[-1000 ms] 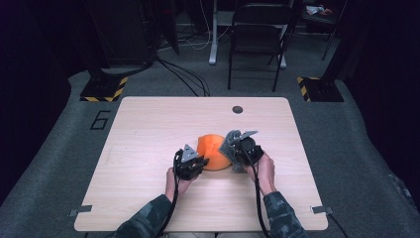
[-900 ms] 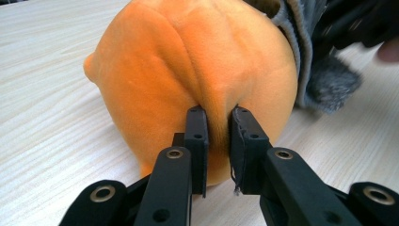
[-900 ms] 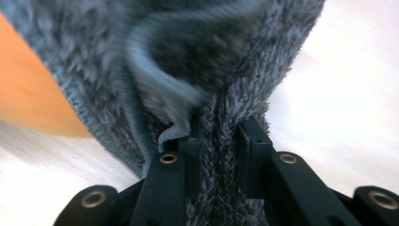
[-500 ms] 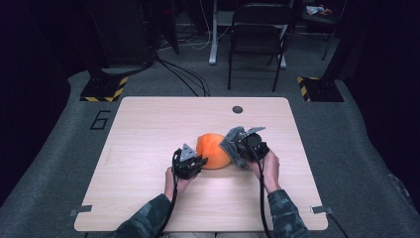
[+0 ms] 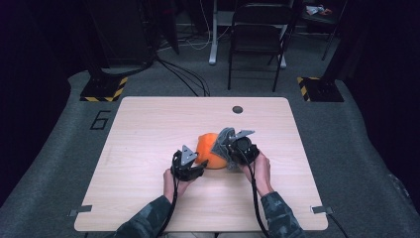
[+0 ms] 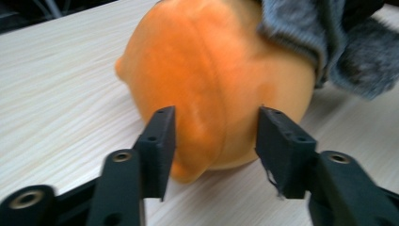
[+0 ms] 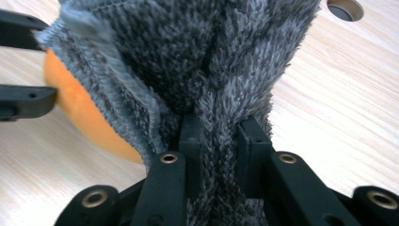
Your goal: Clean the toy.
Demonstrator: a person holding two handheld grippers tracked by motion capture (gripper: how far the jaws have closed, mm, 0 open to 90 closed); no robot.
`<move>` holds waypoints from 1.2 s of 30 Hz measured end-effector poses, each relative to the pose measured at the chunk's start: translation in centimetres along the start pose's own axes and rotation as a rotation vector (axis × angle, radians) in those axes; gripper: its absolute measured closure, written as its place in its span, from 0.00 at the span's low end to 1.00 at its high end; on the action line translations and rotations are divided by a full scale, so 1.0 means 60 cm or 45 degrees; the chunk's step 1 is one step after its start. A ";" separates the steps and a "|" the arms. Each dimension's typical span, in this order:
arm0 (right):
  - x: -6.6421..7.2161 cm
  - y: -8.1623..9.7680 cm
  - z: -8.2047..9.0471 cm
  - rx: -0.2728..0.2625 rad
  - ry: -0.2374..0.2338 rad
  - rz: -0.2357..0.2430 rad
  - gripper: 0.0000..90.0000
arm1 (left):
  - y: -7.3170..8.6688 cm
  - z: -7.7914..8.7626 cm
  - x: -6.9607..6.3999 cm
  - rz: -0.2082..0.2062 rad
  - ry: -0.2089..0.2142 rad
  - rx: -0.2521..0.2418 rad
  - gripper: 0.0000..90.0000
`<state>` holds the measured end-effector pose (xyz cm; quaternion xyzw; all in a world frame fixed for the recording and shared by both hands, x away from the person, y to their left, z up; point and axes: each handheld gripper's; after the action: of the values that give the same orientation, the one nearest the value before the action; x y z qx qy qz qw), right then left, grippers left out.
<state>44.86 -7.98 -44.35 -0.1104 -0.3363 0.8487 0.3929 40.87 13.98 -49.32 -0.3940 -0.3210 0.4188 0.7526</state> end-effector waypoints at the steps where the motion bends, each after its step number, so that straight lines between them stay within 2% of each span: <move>1: -0.001 0.001 0.000 0.004 0.004 -0.008 0.83 | 0.001 -0.001 -0.002 -0.010 -0.010 0.016 0.49; 2: -0.003 0.001 0.000 -0.001 -0.003 -0.029 0.83 | 0.003 -0.005 -0.004 -0.015 -0.012 0.036 0.48; 3: -0.006 0.002 -0.001 -0.009 -0.006 -0.023 0.83 | 0.009 -0.013 -0.009 -0.023 -0.025 0.047 0.47; 5: -0.009 0.003 -0.001 -0.010 -0.018 -0.033 0.83 | 0.011 -0.016 -0.012 -0.019 -0.027 0.045 0.49; 8: -0.007 0.004 -0.001 -0.003 -0.013 -0.031 0.83 | 0.013 -0.022 -0.013 -0.026 -0.028 0.027 0.64; 10: -0.008 0.003 0.000 0.001 -0.009 -0.027 0.83 | 0.013 -0.024 -0.013 -0.013 -0.014 0.010 0.73; 13: -0.012 0.001 0.007 -0.001 0.003 -0.031 0.83 | 0.009 -0.022 -0.011 -0.005 0.014 -0.013 0.81; 17: -0.016 -0.007 0.025 -0.033 -0.002 -0.052 0.83 | -0.001 -0.013 -0.005 0.022 0.058 -0.037 0.84; 19: -0.013 -0.011 0.036 -0.064 -0.012 -0.032 0.83 | -0.008 -0.007 -0.002 0.018 0.074 -0.048 0.85; 22: 0.000 -0.020 0.053 -0.106 -0.024 -0.003 0.83 | -0.017 0.000 -0.003 0.021 0.099 -0.069 0.86; 24: 0.012 -0.025 0.063 -0.134 -0.048 -0.006 0.83 | -0.021 0.005 -0.009 0.022 0.119 -0.087 0.86; 27: 0.027 -0.030 0.065 -0.185 -0.077 0.030 0.83 | -0.022 0.010 -0.020 0.008 0.158 -0.087 0.86; 30: 0.041 -0.025 0.041 -0.108 -0.035 0.063 0.83 | -0.022 0.009 -0.026 -0.021 0.165 -0.074 0.86; 32: 0.038 -0.020 0.029 -0.087 0.003 0.115 0.83 | -0.020 0.005 -0.025 -0.017 0.168 -0.064 0.86; 34: 0.032 -0.018 0.027 -0.072 0.010 0.075 0.83 | -0.018 0.003 -0.022 -0.004 0.171 -0.057 0.86; 36: 0.027 -0.016 0.026 -0.060 0.012 0.069 0.83 | -0.016 0.002 -0.019 -0.004 0.173 -0.049 0.86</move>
<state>43.67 -7.09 -42.42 -0.1327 -0.3513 0.8504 0.3685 40.64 12.65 -48.60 -0.4354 -0.2780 0.3836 0.7655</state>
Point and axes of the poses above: each handheld gripper's, and its own axes: z roughly backward along the jaws, y roughly out of its underside, x roughly to its left, and after that the axes turned 13 degrees about -y, right-handed
